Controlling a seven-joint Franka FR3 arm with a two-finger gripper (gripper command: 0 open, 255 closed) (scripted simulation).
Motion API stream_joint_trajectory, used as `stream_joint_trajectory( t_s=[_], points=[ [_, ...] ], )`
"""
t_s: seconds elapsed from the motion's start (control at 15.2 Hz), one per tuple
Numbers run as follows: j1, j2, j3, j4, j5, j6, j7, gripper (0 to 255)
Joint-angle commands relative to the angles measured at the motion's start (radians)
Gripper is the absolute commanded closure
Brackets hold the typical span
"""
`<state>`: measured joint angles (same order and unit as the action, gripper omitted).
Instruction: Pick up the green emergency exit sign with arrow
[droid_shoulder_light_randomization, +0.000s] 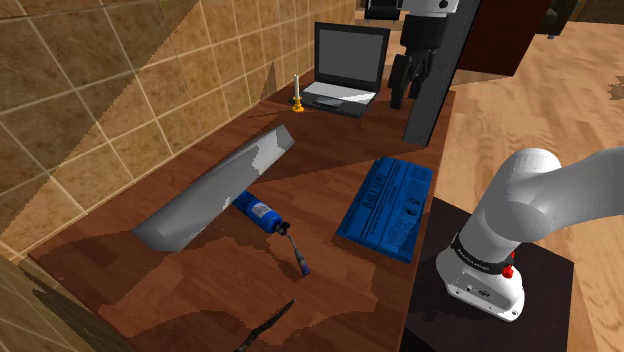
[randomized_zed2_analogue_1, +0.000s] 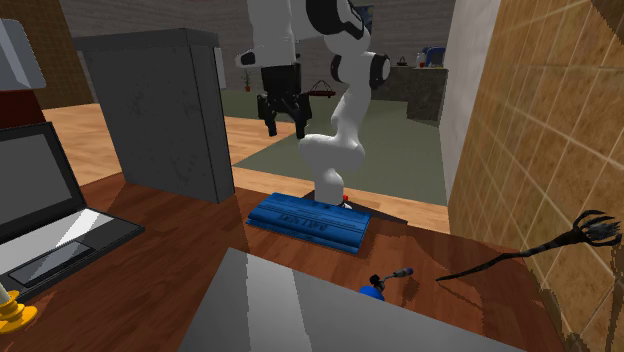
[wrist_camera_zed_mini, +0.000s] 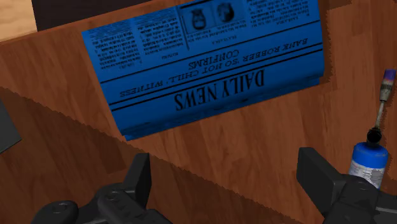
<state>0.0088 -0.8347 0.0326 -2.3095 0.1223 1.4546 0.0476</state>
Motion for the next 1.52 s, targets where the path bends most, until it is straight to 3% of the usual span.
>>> stream_joint_trajectory(
  t_s=[0.0, 0.79, 1.45],
  points=[
    [0.000, 0.000, 0.000, 0.000, 0.000, 0.000, 0.000, 0],
    [-0.013, -0.054, 0.222, -0.259, 0.419, 0.401, 0.452, 0],
    [-0.032, 0.138, 0.490, -0.259, 0.751, 0.867, 0.748, 0]
  ],
)
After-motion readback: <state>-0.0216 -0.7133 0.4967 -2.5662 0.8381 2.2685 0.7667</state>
